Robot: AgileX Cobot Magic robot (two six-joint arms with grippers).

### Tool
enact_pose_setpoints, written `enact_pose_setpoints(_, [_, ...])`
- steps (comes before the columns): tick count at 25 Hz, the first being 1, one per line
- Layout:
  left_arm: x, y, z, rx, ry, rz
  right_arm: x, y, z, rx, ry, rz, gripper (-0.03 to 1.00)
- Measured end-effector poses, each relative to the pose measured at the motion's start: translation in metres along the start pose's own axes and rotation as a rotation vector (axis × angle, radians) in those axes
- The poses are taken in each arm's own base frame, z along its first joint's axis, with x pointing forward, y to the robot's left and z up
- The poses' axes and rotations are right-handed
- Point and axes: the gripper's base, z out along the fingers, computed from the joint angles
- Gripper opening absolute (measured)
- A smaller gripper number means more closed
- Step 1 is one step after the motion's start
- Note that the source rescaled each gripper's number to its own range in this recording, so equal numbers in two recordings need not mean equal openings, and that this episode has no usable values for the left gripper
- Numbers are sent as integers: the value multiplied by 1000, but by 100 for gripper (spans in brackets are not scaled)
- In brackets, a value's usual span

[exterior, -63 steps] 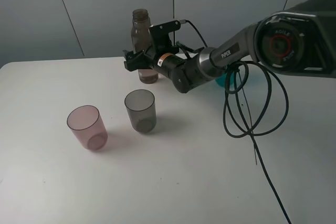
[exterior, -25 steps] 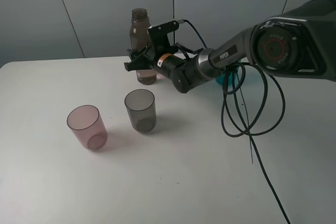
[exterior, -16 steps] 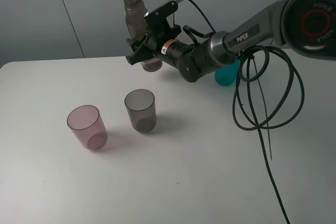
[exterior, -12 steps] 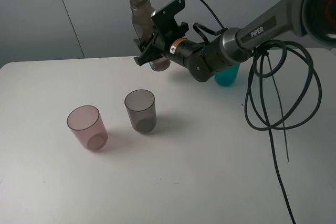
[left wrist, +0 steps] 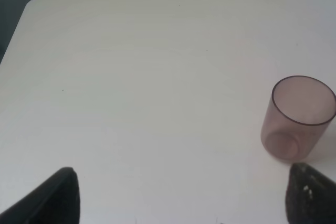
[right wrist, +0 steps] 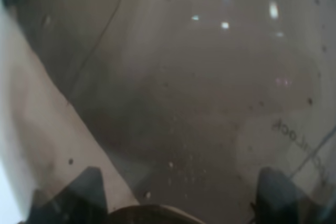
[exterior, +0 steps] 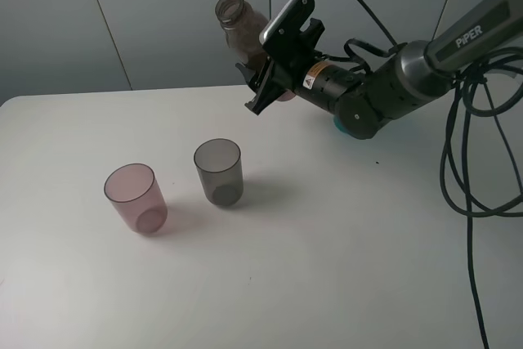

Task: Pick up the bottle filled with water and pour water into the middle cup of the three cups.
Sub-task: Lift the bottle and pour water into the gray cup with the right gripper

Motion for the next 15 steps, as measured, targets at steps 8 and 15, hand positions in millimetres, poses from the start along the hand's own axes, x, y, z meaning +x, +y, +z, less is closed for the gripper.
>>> enact_pose_setpoints(8, [0, 0, 0, 0, 0, 0, 1, 7, -6, -33, -26, -308, 0])
enact_pose_setpoints(15, [0, 0, 0, 0, 0, 0, 1, 7, -6, -35, -38, -540, 0])
